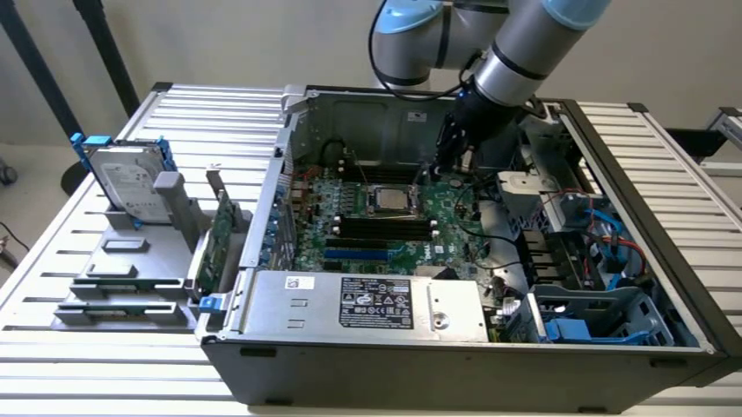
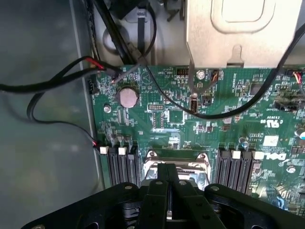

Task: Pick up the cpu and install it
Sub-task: 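Close the cpu cover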

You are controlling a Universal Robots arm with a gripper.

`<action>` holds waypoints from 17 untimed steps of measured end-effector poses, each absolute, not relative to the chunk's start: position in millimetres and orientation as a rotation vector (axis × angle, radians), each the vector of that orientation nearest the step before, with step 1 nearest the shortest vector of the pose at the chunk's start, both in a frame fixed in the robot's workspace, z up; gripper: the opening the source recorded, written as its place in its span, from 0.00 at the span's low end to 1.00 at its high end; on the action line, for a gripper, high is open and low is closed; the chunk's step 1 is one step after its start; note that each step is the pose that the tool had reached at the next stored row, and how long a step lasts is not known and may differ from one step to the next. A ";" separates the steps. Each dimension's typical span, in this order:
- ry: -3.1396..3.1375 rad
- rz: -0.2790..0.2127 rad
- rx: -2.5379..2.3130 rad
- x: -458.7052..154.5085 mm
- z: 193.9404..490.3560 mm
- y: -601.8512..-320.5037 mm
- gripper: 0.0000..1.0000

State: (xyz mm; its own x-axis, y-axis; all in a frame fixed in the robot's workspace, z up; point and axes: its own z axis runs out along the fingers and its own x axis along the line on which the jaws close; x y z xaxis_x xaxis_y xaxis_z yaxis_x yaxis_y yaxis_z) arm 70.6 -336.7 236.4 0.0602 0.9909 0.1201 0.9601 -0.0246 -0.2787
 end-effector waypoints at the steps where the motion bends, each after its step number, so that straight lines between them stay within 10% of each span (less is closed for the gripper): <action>1: -1.968 0.155 -2.056 69.1 236.2 -336.7 0.11; 17: -1.949 0.173 -2.036 39.9 230.4 -336.7 0.11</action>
State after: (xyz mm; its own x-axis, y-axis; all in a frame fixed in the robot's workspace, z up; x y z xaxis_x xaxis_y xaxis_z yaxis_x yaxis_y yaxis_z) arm 39.9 -336.7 230.4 0.0640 0.9895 0.1299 0.9512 -0.0212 -0.3077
